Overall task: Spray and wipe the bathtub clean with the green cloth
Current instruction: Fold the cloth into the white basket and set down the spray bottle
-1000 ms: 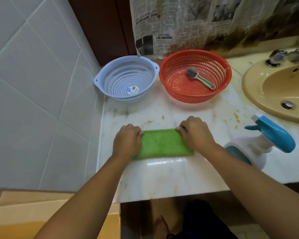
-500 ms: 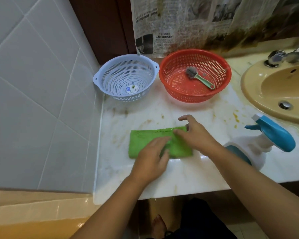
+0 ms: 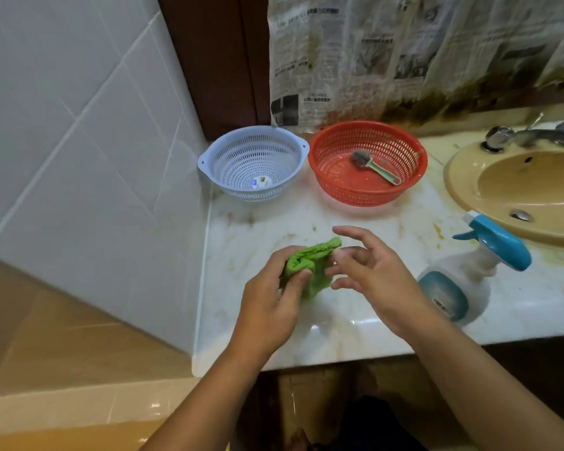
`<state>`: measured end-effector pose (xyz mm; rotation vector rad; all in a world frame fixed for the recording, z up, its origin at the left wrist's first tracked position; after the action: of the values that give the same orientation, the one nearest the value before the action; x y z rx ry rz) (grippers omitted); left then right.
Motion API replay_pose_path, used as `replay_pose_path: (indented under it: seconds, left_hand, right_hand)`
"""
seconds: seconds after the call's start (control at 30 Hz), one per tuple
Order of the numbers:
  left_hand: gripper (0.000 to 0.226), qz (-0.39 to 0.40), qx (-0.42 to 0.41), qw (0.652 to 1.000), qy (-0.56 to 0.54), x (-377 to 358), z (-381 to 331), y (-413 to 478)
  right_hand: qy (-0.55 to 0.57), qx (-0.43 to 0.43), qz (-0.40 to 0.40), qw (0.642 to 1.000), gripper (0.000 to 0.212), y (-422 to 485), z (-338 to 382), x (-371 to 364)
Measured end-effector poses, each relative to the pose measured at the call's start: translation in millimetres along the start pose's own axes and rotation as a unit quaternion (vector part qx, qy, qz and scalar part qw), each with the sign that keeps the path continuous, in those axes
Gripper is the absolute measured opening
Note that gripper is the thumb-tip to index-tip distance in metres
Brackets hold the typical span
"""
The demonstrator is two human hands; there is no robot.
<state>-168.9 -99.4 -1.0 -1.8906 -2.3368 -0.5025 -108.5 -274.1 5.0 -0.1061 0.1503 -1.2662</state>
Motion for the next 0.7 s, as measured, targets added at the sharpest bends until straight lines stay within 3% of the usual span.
replay_pose_path:
  seconds: [0.07,0.17,0.3,0.43,0.53,0.7]
  left_hand:
    - [0.026,0.013,0.014,0.998,-0.062,10.2,-9.4,0.7]
    - [0.022,0.044,0.028,0.985,-0.165,21.1,-20.4,-0.2]
    - [0.023,0.085,0.026,0.971,-0.222,30.8,-33.2,-3.6]
    - [0.022,0.109,0.018,0.970,-0.218,39.4,-34.0,-4.5]
    - [0.021,0.109,0.016,0.971,-0.211,46.1,-34.4,-4.2]
    - [0.025,0.110,0.033,0.975,-0.193,54.1,-33.7,-0.4]
  right_hand:
    - [-0.133,0.085,-0.009,0.987,0.041,-9.8,11.1,-5.9]
    - [-0.188,0.185,-0.038,0.964,0.046,-22.0,22.8,-12.3]
    - [-0.245,0.216,-0.042,0.944,0.029,-28.1,31.3,-16.6]
    - [-0.224,0.221,-0.014,0.949,0.018,-33.2,36.4,-20.3]
    - [-0.145,0.172,0.013,0.974,0.007,-30.7,32.5,-20.3]
    - [-0.104,0.185,0.016,0.977,0.008,-31.3,38.9,-22.6]
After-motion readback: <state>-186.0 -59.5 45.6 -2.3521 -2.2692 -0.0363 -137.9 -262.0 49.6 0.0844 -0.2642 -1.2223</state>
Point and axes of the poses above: each hand's wrist, its own y-axis towards the middle knuckle, its own x-axis out of the back of the hand, z = x × y, the point moved 4 cm from there along y, towards the middle knuckle, and after that the axes turned 6 degrees about -y, right-handed, at the moved point
